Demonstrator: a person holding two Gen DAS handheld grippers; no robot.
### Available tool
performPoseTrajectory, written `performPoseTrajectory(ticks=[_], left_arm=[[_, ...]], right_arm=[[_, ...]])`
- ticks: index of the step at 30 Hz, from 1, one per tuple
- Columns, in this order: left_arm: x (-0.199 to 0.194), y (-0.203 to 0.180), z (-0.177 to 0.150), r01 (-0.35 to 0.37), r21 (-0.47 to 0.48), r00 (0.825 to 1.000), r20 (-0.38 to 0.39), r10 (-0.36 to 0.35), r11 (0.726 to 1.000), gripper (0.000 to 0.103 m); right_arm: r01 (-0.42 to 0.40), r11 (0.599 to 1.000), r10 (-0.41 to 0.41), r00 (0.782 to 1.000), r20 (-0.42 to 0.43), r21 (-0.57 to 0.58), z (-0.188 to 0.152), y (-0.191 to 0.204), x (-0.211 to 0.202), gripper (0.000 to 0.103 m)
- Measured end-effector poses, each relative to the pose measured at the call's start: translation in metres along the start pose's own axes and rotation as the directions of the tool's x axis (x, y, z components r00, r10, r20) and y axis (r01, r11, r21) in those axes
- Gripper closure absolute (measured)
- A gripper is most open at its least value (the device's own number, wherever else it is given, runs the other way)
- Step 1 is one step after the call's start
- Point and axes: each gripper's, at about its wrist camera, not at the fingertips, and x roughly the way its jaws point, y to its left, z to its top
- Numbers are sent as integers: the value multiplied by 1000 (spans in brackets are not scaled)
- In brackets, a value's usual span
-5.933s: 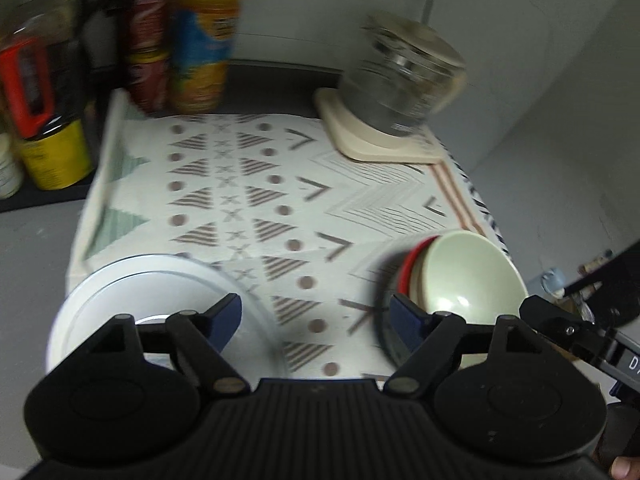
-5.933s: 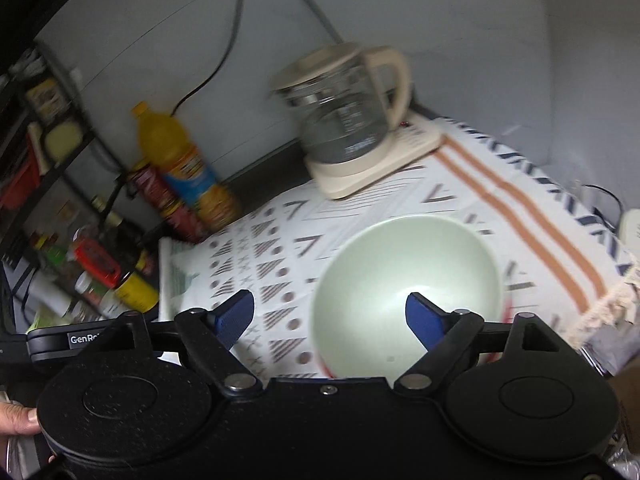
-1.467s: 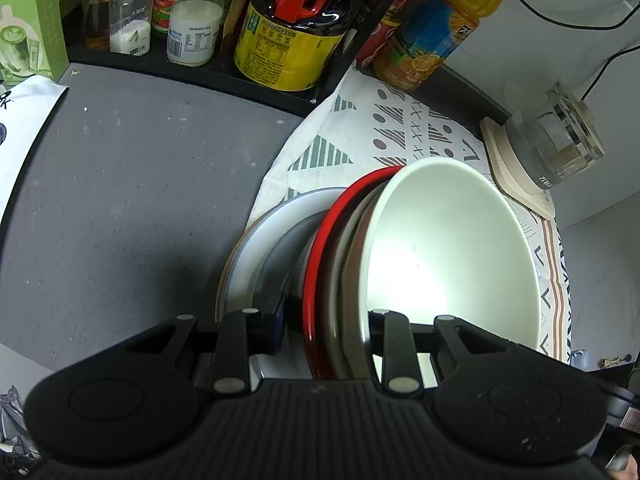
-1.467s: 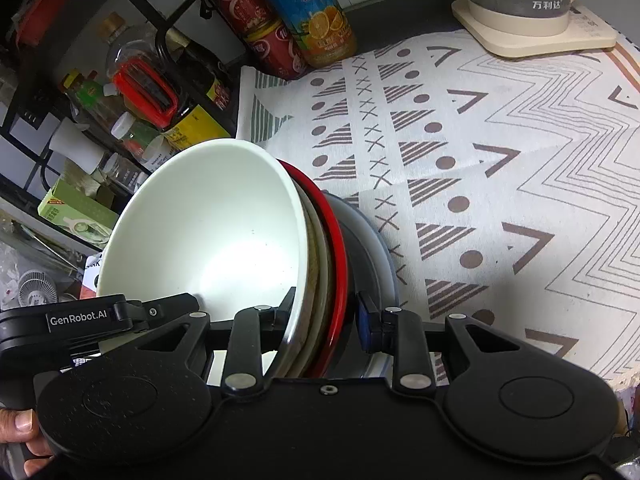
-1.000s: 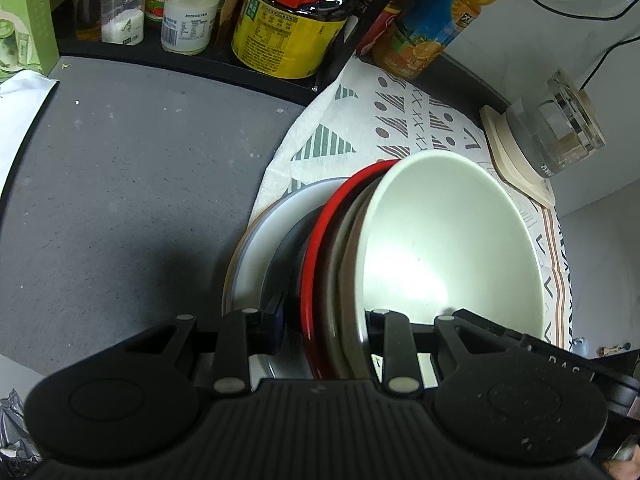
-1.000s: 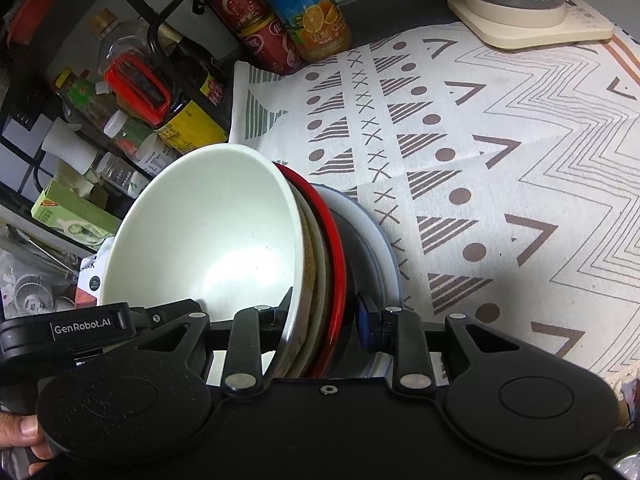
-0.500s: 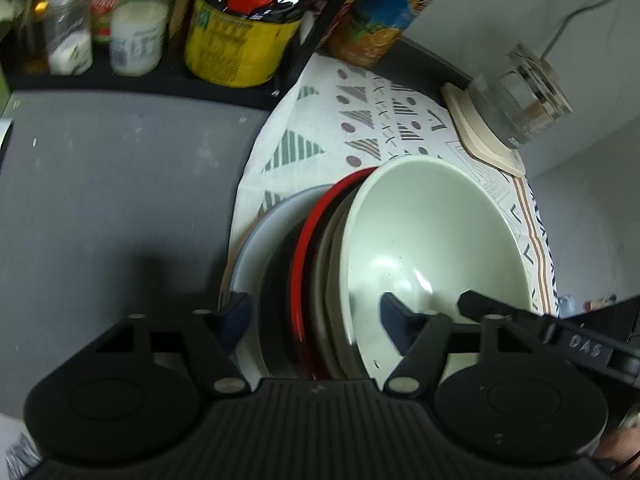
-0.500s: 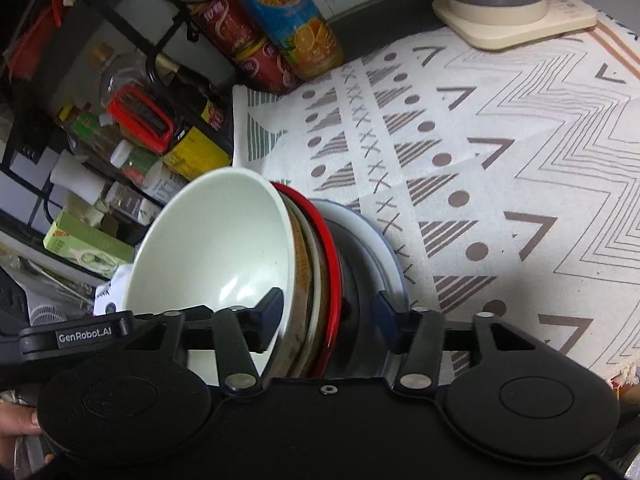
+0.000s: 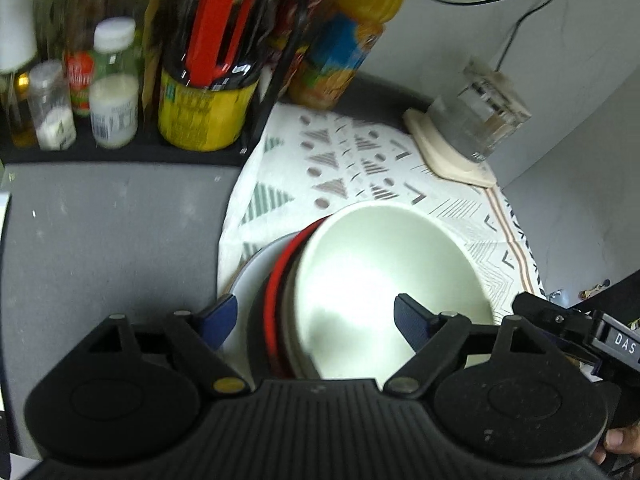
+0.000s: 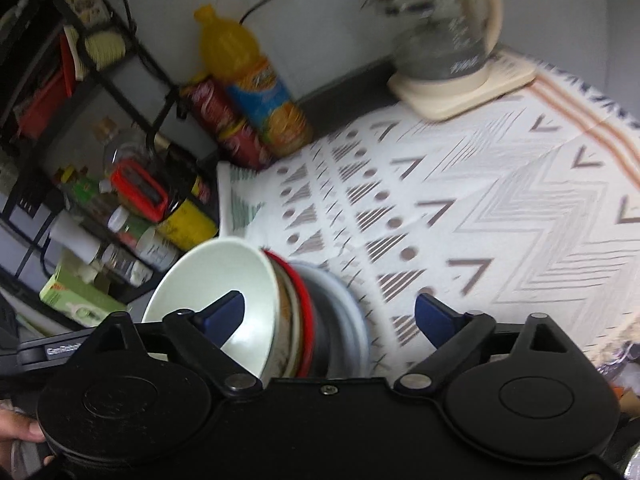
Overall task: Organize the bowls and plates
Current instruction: 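Open the right gripper and withdraw from the bowl stack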
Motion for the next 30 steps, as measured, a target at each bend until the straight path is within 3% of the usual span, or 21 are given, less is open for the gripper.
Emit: performPoseTrajectory(ticks=[11, 17, 30], left_arm=[[-40, -35, -25, -18, 30, 999, 37, 17, 999, 9], [-61, -54, -43, -12, 58, 999, 54, 8, 998, 0], [-107, -86, -90, -7, 155, 992, 126, -12, 988, 0]], right_arm=[[72, 997, -77, 986, 145, 38, -27, -27, -79, 1], [110, 992, -118, 977, 177, 56, -44, -37, -108, 0], [123, 992, -123, 965, 232, 17, -76, -31, -163, 0]])
